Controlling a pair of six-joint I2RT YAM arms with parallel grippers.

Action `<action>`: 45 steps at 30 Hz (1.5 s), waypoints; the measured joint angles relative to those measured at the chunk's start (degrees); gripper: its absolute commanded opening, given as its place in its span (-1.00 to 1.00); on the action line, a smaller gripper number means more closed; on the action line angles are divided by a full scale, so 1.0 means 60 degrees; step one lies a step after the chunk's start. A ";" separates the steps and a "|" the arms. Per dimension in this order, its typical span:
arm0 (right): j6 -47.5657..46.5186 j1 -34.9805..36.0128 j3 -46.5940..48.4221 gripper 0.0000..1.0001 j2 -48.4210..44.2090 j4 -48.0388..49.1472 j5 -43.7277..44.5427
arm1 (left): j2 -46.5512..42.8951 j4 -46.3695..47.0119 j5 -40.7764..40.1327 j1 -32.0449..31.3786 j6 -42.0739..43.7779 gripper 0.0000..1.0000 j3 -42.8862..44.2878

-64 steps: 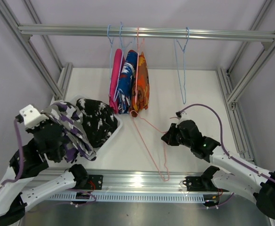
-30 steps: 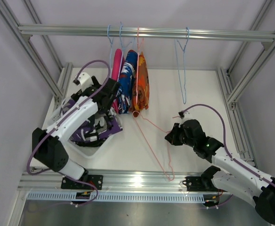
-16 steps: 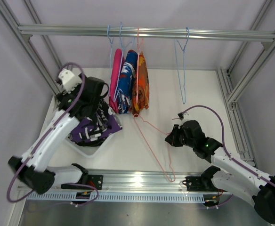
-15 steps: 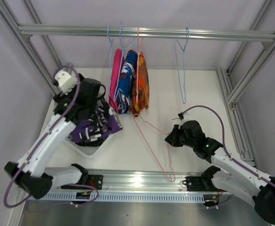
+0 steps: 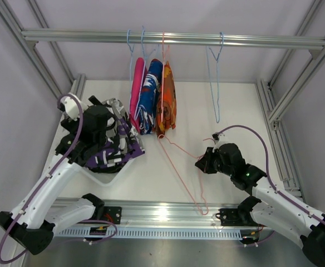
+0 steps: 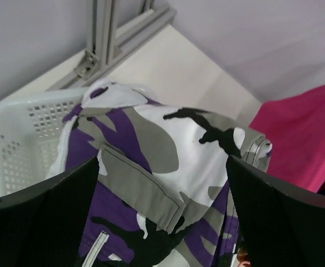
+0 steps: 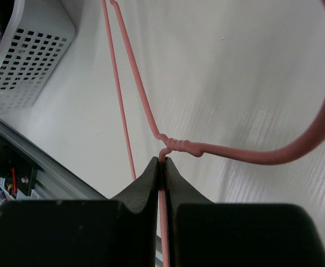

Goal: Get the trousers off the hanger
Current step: Place the trousers in the bin.

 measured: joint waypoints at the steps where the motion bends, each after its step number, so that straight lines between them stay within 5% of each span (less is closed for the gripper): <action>1: 0.0000 0.0000 0.0000 -1.00 0.0000 0.0000 0.0004 | -0.0026 0.0036 0.0182 0.0015 -0.0051 0.99 -0.0262; 16: -0.0040 -0.0062 -0.0117 -1.00 -0.0291 -0.0240 0.0004 | 0.1362 0.1585 0.2809 0.1293 -0.1745 0.99 -0.3042; 28: -0.0146 -0.0321 -0.0117 -1.00 -0.0291 -0.0280 -0.0138 | 0.3311 0.3009 0.3982 0.1789 -0.3147 0.99 -0.2881; 34: -0.0142 -0.0331 -0.0117 -1.00 -0.0408 -0.0342 -0.0226 | 0.2874 0.3224 0.4120 0.1807 -0.3501 0.99 -0.3381; 45: -0.0109 -0.0335 -0.0098 -1.00 -0.0630 -0.0506 -0.0339 | 0.1060 0.1395 0.4608 0.1592 -0.3209 0.99 -0.3697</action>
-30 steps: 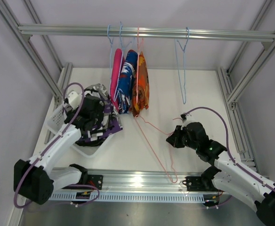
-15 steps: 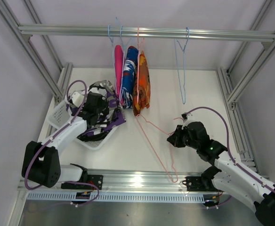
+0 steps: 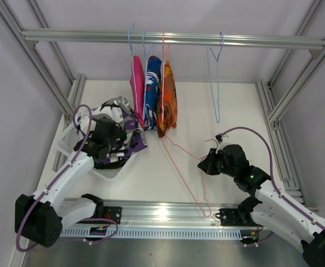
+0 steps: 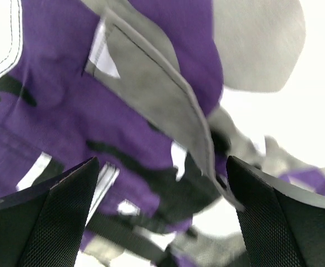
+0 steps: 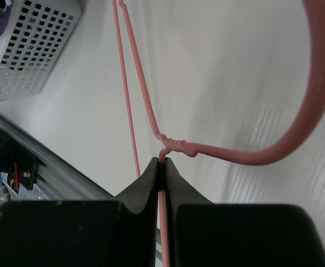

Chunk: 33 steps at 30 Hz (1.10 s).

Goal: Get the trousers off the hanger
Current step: Place the trousers in the bin, then place the hanger at the clothesline.

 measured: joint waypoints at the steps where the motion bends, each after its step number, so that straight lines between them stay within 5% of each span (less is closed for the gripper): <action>1: 0.0000 0.0018 0.0033 -1.00 -0.0015 -0.0095 0.0018 | -0.0233 -0.0153 0.0087 -0.0073 0.0120 0.99 0.0000; 8: -0.0040 0.0149 0.0980 -1.00 -0.0295 -0.1126 0.0634 | -0.1494 -0.1399 0.0131 -0.1501 0.1031 0.99 0.1497; 22: 0.0007 0.1519 0.2765 -1.00 0.0357 -0.3104 0.3526 | -0.1486 -0.2124 -0.0484 -0.4211 0.4462 0.99 0.5574; 33: 0.0896 0.3756 0.3774 -1.00 0.0750 -0.4466 0.6211 | -0.1887 -0.0430 -0.0514 -0.4331 0.7493 0.99 0.4819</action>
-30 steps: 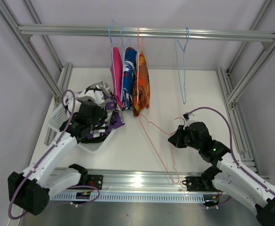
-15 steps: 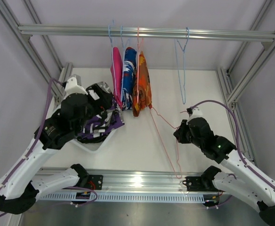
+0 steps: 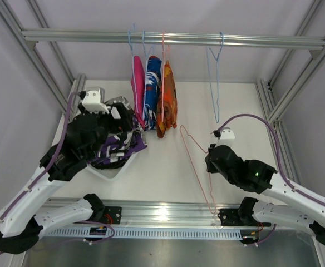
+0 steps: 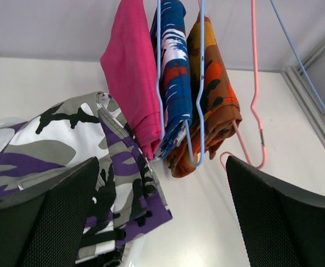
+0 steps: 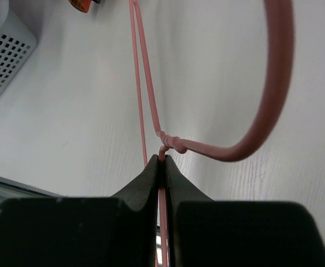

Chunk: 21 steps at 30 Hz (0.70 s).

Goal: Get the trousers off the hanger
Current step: Place the hanger at the clothesline.

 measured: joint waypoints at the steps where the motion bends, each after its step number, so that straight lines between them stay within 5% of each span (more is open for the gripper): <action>1: 0.0066 0.0251 0.0135 -1.00 0.0109 -0.0189 0.0255 | -0.0248 0.0342 0.0000 -0.0004 0.0138 0.99 -0.0452; 11: -0.0237 0.1246 0.3351 -1.00 0.1719 -0.1483 0.1789 | -0.1198 0.1523 -0.0004 0.0000 0.0761 0.99 -0.2637; 21: -0.1563 0.0601 0.7089 -1.00 0.3916 -0.2357 0.2379 | -0.2291 0.2317 -0.0237 0.0000 0.1348 0.99 -0.3289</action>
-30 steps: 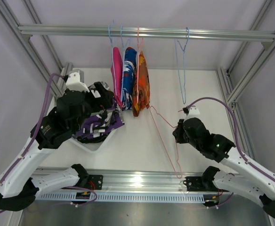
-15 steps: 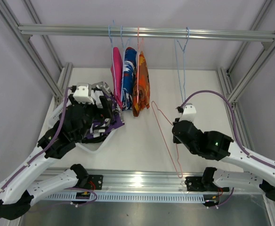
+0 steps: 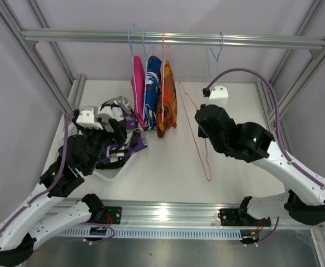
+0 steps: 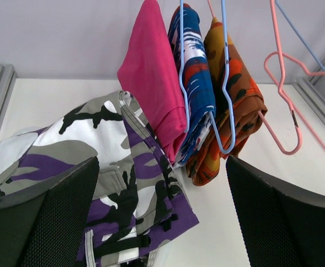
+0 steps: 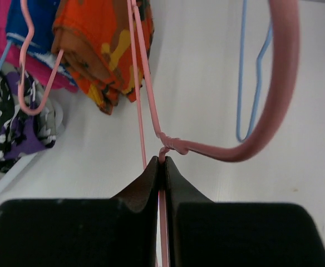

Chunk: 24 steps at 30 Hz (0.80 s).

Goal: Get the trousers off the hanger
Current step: Place the hanger at the clothesline.

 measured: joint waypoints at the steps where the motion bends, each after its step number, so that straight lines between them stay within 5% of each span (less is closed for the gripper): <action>1: -0.0131 -0.0226 0.0331 -1.00 0.0175 -0.0109 -0.0040 | -0.0036 0.0080 -0.0029 0.0007 0.0055 0.99 0.0000; 24: -0.2266 -0.3264 0.6881 -1.00 0.3865 -0.2171 -0.1177 | -0.0117 0.0433 -0.0044 0.0007 0.0386 0.99 -0.0237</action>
